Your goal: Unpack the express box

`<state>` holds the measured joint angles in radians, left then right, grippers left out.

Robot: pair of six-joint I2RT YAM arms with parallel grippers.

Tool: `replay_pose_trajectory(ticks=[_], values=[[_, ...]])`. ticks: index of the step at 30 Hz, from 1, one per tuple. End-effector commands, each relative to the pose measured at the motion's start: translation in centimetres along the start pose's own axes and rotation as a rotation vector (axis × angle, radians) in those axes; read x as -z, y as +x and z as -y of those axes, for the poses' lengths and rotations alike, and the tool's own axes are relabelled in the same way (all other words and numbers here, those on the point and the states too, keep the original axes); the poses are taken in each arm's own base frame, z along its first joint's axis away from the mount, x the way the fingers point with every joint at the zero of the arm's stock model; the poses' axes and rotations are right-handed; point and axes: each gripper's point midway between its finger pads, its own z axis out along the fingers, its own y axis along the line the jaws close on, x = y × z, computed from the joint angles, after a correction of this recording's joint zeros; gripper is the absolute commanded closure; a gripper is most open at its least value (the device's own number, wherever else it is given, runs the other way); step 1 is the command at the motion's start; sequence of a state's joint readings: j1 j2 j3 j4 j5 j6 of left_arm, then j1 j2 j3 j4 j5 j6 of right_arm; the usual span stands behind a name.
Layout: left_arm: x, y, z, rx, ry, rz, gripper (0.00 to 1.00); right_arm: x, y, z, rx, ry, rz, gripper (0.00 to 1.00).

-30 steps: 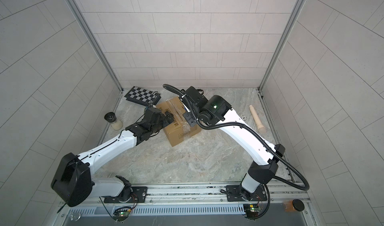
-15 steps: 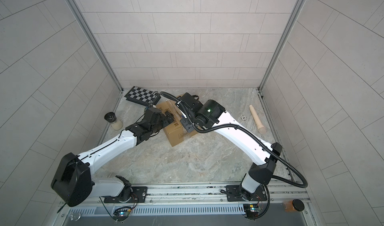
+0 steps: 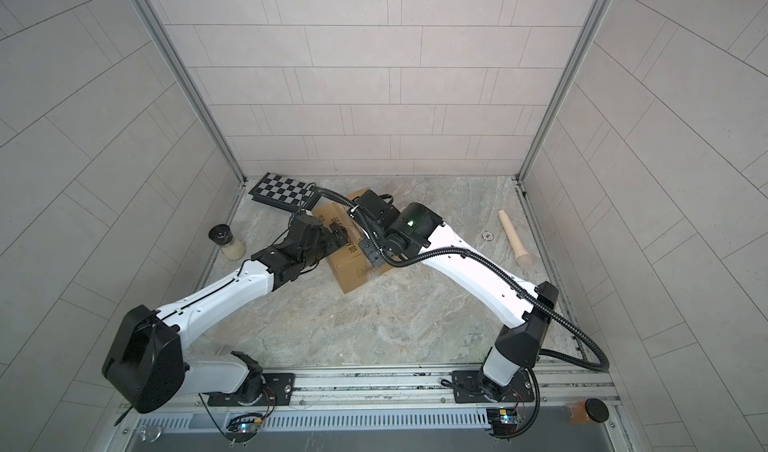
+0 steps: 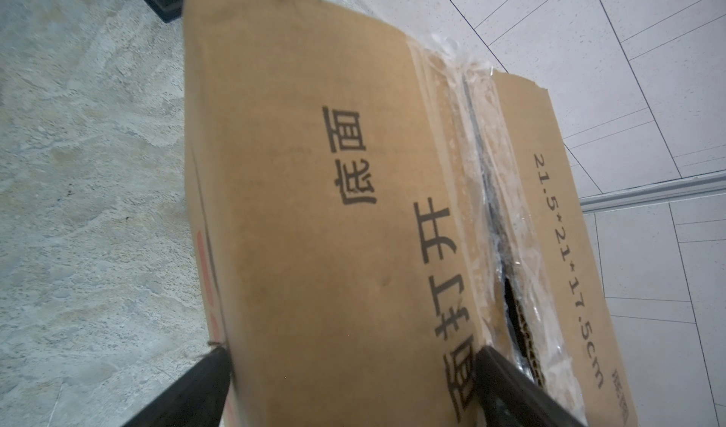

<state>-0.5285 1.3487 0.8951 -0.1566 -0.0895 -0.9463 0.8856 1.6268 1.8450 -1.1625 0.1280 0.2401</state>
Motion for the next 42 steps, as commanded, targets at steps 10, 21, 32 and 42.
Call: replay_pose_trajectory(ticks=[10,21,32,42], values=[[-1.0,4.5,-6.4,-0.051,-0.214,-0.147,0.01,0.7,-1.3,0.3,-0.001,0.025,0.046,1.00],[-1.0,4.6,-6.5,-0.049,-0.214,-0.148,0.01,0.2,-0.6,0.2,0.004,0.021,0.027,1.00],[-0.9,4.6,-6.5,-0.047,-0.212,-0.145,0.01,-1.2,0.1,0.5,0.019,0.055,0.001,1.00],[-0.9,4.5,-6.2,-0.044,-0.201,-0.144,0.01,-2.9,-1.0,-0.2,0.025,0.054,0.009,1.00]])
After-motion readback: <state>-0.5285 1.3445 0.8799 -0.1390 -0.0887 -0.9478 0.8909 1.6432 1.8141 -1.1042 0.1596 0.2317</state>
